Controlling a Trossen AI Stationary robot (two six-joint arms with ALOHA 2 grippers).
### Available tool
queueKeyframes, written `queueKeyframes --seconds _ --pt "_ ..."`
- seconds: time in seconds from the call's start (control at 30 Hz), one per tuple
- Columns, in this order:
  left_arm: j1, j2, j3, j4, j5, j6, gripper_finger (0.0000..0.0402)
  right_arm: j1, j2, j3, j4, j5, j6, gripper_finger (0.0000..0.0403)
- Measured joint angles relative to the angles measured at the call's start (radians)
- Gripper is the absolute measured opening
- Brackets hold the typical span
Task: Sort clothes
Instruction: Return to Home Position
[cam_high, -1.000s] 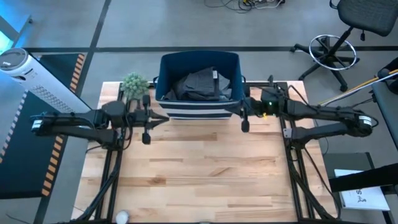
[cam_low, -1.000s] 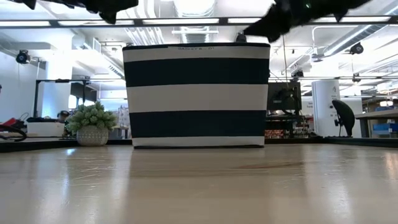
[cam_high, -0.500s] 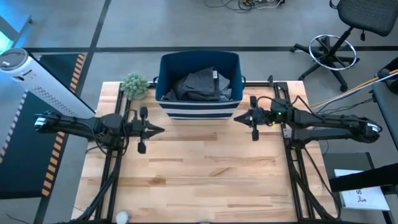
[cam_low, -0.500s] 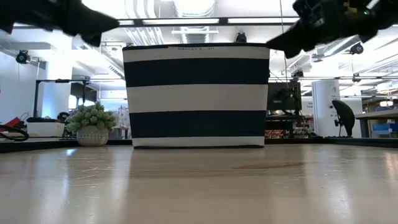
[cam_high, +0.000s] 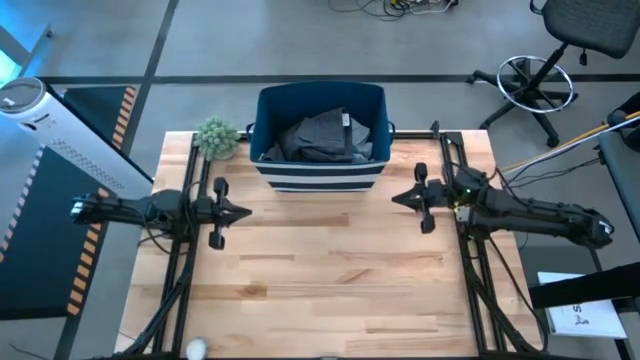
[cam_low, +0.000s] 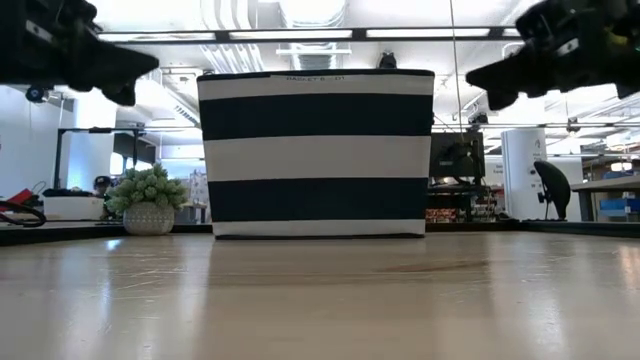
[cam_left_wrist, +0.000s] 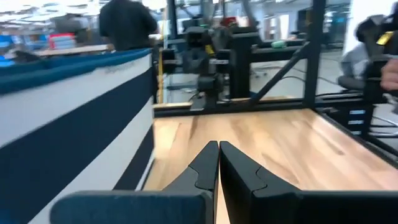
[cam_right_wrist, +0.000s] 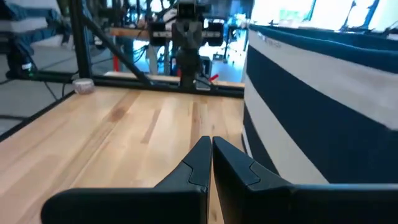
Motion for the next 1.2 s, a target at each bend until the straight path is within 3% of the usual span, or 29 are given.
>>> queueKeyframes --seconds 0.13,0.27,0.47,0.73,0.97,1.2 --pt "0.000 -0.095 -0.024 -0.040 -0.012 -0.006 0.0000 -0.012 -0.108 -0.066 0.013 0.000 0.028 0.0000" --pt "0.000 -0.101 -0.019 -0.087 -0.013 -0.010 0.0000 -0.016 -0.232 -0.117 -0.011 0.013 0.040 0.0000" --pt "0.000 -0.102 -0.016 -0.138 -0.067 -0.033 0.0000 -0.016 -0.473 -0.149 -0.197 0.090 0.058 0.0000" --pt "-0.001 -0.102 -0.017 -0.134 -0.159 -0.033 0.0000 -0.008 -0.476 -0.131 -0.216 0.134 0.055 0.0000" --pt "-0.002 -0.102 -0.022 -0.107 -0.236 -0.010 0.0000 0.016 -0.466 -0.178 -0.078 0.213 0.063 0.0000" --pt "-0.002 -0.102 -0.023 -0.104 -0.293 -0.001 0.0000 0.028 -0.393 -0.178 0.075 0.150 0.048 0.0000"
